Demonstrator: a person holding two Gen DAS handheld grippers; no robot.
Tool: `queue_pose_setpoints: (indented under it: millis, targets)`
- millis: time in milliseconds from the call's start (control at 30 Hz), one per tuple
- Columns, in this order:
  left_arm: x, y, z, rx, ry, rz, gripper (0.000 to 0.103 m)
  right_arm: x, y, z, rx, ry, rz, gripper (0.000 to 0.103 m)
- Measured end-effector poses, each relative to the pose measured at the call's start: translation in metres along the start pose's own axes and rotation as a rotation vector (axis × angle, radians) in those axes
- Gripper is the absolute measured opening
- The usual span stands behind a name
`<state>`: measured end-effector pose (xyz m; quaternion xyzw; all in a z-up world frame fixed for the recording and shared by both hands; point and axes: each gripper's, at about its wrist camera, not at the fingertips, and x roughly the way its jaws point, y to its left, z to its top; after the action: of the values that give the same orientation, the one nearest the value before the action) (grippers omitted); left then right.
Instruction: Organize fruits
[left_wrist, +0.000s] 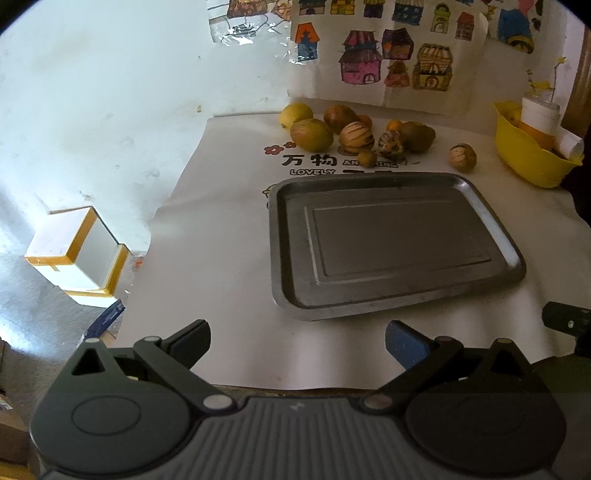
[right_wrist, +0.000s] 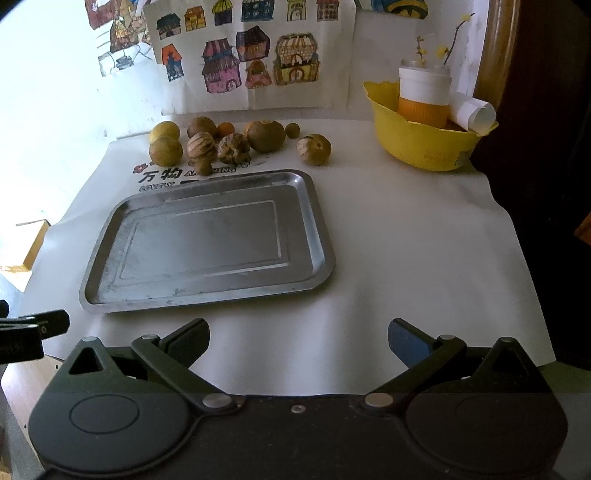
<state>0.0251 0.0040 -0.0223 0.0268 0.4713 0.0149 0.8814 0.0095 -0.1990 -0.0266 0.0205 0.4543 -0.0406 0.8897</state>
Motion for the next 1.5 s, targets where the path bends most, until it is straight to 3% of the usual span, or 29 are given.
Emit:
queue_pose_setpoints:
  millis: [500, 867, 1033, 1333, 1500]
  targets:
    - [0.018, 0.000, 0.037, -0.035, 0.033, 0.057, 0.103, 0.022, -0.007, 0.044, -0.034, 0.049, 0.036, 0.103]
    - [0.040, -0.007, 0.074, -0.146, 0.048, 0.121, 0.103, 0.055, -0.016, 0.088, -0.123, 0.057, 0.117, 0.103]
    - [0.049, -0.007, 0.087, -0.189, 0.052, 0.144, 0.103, 0.062, -0.011, 0.102, -0.191, 0.019, 0.164, 0.103]
    - [0.067, 0.014, 0.106, -0.187, 0.046, 0.130, 0.103, 0.074, 0.012, 0.115, -0.258, -0.059, 0.208, 0.103]
    - [0.087, 0.038, 0.112, -0.161, 0.037, 0.065, 0.103, 0.081, 0.031, 0.117, -0.220, -0.085, 0.192, 0.103]
